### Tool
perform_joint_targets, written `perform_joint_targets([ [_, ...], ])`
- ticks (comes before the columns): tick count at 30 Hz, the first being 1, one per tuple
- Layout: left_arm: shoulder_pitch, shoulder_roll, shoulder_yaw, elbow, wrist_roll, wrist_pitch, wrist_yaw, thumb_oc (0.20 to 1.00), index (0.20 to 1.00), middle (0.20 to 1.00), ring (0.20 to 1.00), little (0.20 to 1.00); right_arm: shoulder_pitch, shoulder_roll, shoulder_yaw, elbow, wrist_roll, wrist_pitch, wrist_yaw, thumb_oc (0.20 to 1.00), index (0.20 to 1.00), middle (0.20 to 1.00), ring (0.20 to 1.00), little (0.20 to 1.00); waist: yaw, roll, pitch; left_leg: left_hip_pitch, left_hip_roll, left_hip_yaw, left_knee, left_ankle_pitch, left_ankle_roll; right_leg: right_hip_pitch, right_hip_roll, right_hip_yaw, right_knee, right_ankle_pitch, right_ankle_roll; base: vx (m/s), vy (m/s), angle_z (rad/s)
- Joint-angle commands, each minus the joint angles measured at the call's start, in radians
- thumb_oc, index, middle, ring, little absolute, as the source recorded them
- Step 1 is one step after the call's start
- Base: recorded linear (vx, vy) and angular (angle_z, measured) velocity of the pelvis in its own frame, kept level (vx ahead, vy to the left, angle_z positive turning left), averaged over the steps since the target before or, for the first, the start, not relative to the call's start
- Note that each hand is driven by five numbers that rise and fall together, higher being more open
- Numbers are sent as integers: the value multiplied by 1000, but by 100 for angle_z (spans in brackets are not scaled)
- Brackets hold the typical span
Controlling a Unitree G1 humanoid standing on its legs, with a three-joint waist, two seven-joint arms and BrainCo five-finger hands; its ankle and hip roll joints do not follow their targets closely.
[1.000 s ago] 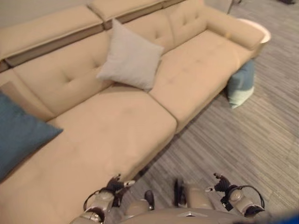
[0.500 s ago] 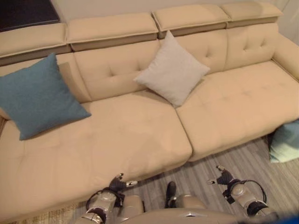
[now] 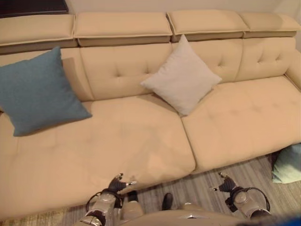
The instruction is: Pick up all the scattered cushions and arrange them neatly on the sofa.
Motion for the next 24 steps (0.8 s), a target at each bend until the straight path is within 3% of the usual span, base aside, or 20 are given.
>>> perform_joint_targets([
  [1, 6, 41, 14, -38, -24, -21, 6, 1000, 1000, 1000, 1000, 1000, -6, -8, 20, -37, -7, -19, 1, 1000, 1000, 1000, 1000, 1000, 7, -32, -16, -70, -31, -38, 75, -33, -2, 0, -117, 89, 126, 68, 130, 132, 90, 18],
  [3, 2, 47, 22, -36, -27, -25, 13, 1000, 1000, 1000, 1000, 1000, -18, -6, 20, -58, -3, -19, 5, 1000, 1000, 1000, 1000, 1000, 4, -17, -18, -49, -46, -58, 67, -58, 10, -41, -134, 135, 98, 97, 129, 156, 16, 22],
  [4, -2, 51, 30, -32, -24, -26, 17, 1000, 1000, 1000, 1000, 1000, -32, -8, 22, -65, -10, -19, 4, 1000, 1000, 1000, 1000, 1000, 11, -10, -16, -43, -40, -60, 70, -74, 5, -63, -191, 105, 34, 141, 135, 96, -59, 11],
  [5, -2, 51, 30, -32, -23, -26, 17, 1000, 1000, 1000, 1000, 1000, -32, -8, 22, -65, -11, -19, 4, 1000, 1000, 1000, 1000, 1000, 9, -9, -10, -37, -40, -63, 71, -78, 5, -54, -192, 102, 34, 139, 136, 153, -130, 1],
  [7, -15, 58, 37, -19, -25, -29, 23, 1000, 1000, 1000, 1000, 1000, -43, -15, 20, -95, -19, -17, 7, 1000, 1000, 1000, 1000, 1000, -5, -11, -2, -27, -41, -92, 100, -104, -4, -100, -249, 128, -77, 208, 158, 128, -112, -6],
  [12, -22, 65, 47, -16, -26, -35, 32, 1000, 1000, 1000, 1000, 1000, -54, -36, 25, -143, -43, -15, 9, 1000, 1000, 1000, 1000, 1000, -10, -26, 17, -15, -31, -111, 169, -143, -15, -111, -295, 127, -102, 257, 180, 89, -121, 29],
  [14, -15, 66, 50, -19, -30, -38, 33, 1000, 1000, 1000, 1000, 1000, -49, -43, 27, -158, -45, -17, 15, 1000, 1000, 1000, 1000, 1000, -2, -53, 2, -15, -36, -124, 197, -162, -21, -82, -292, 129, -100, 258, 191, 122, -195, 23],
  [16, -11, 65, 53, -20, -32, -38, 33, 1000, 1000, 1000, 1000, 1000, -45, -45, 28, -160, -46, -18, 17, 1000, 1000, 1000, 1000, 1000, -1, -56, -7, -8, -33, -130, 193, -161, -26, -73, -283, 129, -98, 250, 194, 150, -212, 8],
  [24, 29, 42, 37, -36, -41, -38, 24, 1000, 1000, 1000, 1000, 1000, -13, -71, 25, -174, -39, -22, 20, 1000, 1000, 1000, 1000, 1000, -3, -40, -54, 32, 39, -166, 108, -100, -77, -3, -199, 82, -116, 173, 159, 99, -201, 17],
])
